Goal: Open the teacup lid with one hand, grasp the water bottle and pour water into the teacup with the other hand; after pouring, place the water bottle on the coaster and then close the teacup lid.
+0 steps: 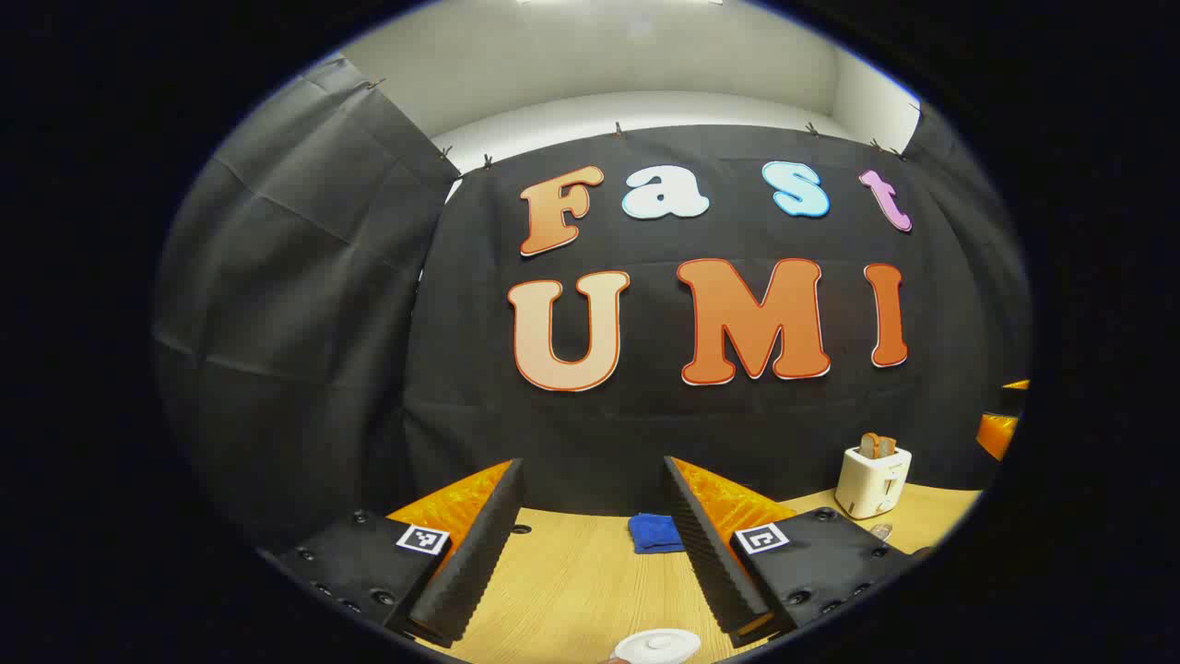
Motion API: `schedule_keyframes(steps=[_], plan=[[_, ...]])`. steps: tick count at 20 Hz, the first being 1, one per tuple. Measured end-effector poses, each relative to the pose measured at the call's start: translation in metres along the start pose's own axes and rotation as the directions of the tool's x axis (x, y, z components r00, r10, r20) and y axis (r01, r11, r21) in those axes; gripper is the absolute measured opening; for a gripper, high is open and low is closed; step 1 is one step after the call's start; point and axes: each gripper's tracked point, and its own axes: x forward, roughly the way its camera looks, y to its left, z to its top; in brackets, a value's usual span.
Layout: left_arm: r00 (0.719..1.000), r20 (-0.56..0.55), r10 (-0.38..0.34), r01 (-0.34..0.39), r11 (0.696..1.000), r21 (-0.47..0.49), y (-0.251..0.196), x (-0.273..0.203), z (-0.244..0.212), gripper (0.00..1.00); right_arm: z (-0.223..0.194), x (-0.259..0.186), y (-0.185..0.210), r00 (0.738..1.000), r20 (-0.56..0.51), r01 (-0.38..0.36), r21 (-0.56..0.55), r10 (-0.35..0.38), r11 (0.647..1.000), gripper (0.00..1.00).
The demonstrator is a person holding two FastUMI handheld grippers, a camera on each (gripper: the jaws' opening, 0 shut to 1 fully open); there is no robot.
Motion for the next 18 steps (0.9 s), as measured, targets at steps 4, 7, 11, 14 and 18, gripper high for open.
schedule_keyframes(steps=[4, 7, 11, 14, 18], plan=[[1.0, -0.012, -0.013, 0.013, 1.0, -0.003, -0.002, -0.001, -0.003, 0.95, 0.0, 0.001, 0.002, 1.0, -0.004, -0.01, 0.019, 0.01, 1.0, 0.98], [1.0, -0.017, -0.013, 0.013, 1.0, -0.008, -0.002, -0.001, -0.004, 0.96, 0.002, 0.0, 0.001, 1.0, 0.004, -0.009, 0.009, 0.009, 1.0, 0.98], [0.999, -0.032, -0.016, 0.016, 1.0, -0.008, -0.002, -0.002, -0.009, 0.96, 0.004, 0.0, 0.001, 1.0, 0.014, 0.001, 0.006, -0.001, 1.0, 0.98], [0.999, -0.037, -0.018, 0.017, 1.0, -0.01, -0.001, -0.002, -0.011, 0.96, 0.004, 0.0, -0.003, 1.0, 0.019, 0.012, 0.017, -0.012, 1.0, 0.98], [0.999, -0.052, 0.001, 0.0, 1.0, 0.018, 0.004, -0.004, -0.021, 0.96, 0.002, 0.0, -0.003, 1.0, 0.012, 0.001, 0.044, -0.001, 0.999, 0.98]])
